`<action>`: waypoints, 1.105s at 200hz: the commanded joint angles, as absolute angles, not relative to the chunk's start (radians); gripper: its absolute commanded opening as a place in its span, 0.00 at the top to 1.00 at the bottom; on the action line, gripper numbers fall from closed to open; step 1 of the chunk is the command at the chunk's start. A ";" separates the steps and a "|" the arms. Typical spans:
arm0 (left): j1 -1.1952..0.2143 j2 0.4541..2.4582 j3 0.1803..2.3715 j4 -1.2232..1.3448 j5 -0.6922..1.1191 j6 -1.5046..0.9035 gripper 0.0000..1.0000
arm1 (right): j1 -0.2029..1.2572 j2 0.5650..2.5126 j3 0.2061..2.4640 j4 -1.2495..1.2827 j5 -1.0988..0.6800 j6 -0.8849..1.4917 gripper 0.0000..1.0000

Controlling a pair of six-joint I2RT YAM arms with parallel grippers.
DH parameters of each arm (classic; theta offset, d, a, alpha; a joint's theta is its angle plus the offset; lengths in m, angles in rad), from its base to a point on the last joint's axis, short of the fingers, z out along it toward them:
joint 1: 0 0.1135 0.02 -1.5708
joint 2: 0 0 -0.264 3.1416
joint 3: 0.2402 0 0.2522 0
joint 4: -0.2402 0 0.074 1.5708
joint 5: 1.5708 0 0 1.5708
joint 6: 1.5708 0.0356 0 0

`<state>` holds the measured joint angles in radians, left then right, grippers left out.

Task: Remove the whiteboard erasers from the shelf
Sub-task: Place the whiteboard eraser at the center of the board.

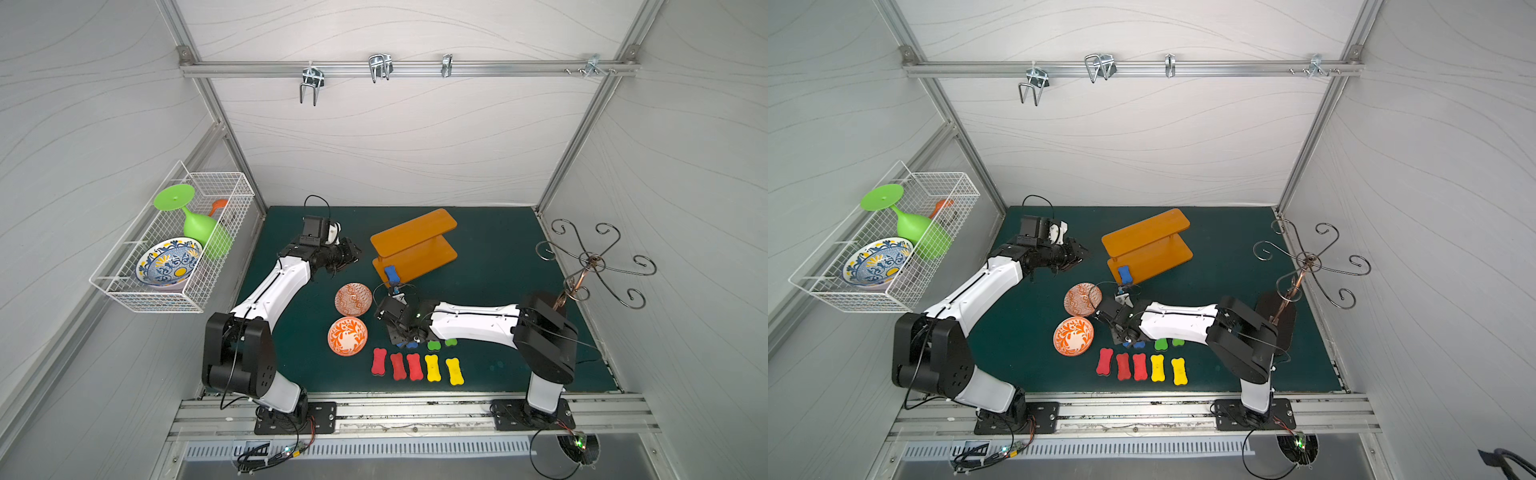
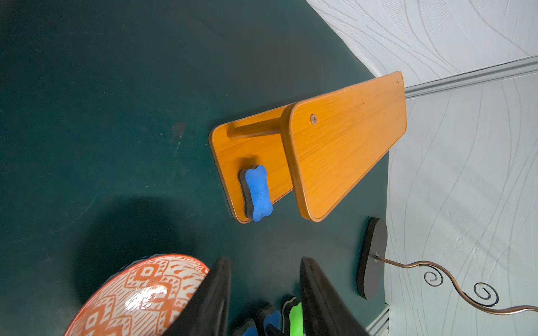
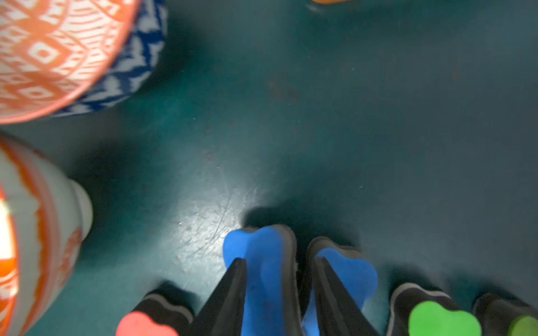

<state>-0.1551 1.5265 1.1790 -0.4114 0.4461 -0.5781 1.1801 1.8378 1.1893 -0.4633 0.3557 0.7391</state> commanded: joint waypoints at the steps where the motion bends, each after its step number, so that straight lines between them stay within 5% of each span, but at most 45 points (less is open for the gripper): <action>1: -0.149 1.517 1.180 -0.381 0.460 -0.568 0.57 | 1.178 1.868 1.210 -0.508 0.334 0.785 0.57; 58: -0.149 1.517 1.181 -0.378 0.464 -0.571 0.57 | 1.158 1.867 1.224 -0.515 0.259 0.667 0.55; 145: -0.147 1.517 1.181 -0.378 0.462 -0.571 0.57 | 1.122 1.867 1.226 -0.517 0.195 0.624 0.92; 221: -0.141 1.520 1.183 -0.378 0.465 -0.571 0.57 | 1.070 1.846 1.183 -0.453 0.102 0.688 1.00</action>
